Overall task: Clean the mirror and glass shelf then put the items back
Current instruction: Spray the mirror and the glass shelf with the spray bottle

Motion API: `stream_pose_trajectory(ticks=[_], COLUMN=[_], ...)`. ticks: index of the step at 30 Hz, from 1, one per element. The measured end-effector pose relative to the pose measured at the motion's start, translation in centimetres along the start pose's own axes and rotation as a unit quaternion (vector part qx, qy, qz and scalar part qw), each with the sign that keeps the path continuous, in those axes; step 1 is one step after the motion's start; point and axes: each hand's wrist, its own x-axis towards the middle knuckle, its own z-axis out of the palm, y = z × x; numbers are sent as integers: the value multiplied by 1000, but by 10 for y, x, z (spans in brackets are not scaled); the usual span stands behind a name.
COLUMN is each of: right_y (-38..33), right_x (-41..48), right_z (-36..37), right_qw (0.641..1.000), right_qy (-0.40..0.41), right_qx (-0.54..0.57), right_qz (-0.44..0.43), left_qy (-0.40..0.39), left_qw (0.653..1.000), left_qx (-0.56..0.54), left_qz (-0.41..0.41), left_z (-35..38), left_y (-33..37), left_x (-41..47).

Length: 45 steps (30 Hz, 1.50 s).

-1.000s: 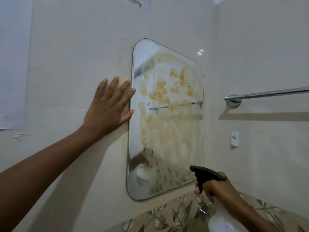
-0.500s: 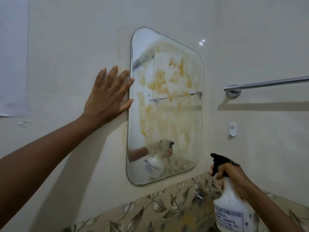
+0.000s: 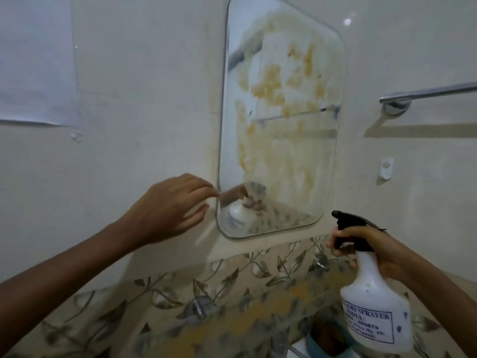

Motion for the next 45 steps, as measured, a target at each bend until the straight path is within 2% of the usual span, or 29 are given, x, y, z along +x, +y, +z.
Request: stream_pose_trajectory(ticks=[3,7,13,20,27,34,41,45], right_y=[14,34,61,80,93,90,103,109], right_x=[-6,-17,-28,-34,-41,-42,-30,-31], right_z=[7,25,83,147,172,162,129,110], right_qw=[998,997,983,951,945,945,971,964], right_qy=[-35,-72,-181,-278,-260,-257,-143,-131], right_qx=[-40,-12,-15,-117,-184,-188,-167,-184], right_qz=[-14,-14,41,69,71,74,90,140], left_qy=[-15,-52,-65,-46,-42,-36,-48,-45], left_qw=[992,954,919,896,894,879,878,875], left_qx=[-103,-217,-256,-276,-265,-301,-315,-334], left_qz=[-77,-199,-292,-346,-359,-367,-356,-346], left_z=[12,33,53,56,60,68,76,82], left_y=[19,37,54,66,71,77,83,86], left_x=[-56,-127,-176,-192,-204,-198,-187,-178])
